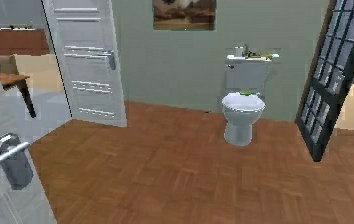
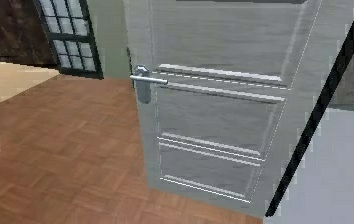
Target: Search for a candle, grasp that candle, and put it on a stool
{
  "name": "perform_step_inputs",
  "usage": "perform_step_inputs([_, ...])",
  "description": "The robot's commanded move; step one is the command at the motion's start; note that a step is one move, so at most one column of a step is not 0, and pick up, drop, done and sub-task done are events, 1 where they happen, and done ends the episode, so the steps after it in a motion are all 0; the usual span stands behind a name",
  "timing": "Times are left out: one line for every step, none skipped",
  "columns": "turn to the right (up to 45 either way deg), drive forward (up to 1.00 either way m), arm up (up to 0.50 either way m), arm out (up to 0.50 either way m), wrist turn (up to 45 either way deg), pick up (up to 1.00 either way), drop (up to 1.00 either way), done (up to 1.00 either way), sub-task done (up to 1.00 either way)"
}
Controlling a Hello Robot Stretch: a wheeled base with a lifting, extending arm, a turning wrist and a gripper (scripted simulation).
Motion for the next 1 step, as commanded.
perform_step_inputs([0.0,0.65,0.0,0.0,0.0,0.0,0.0,0.0,0.0])
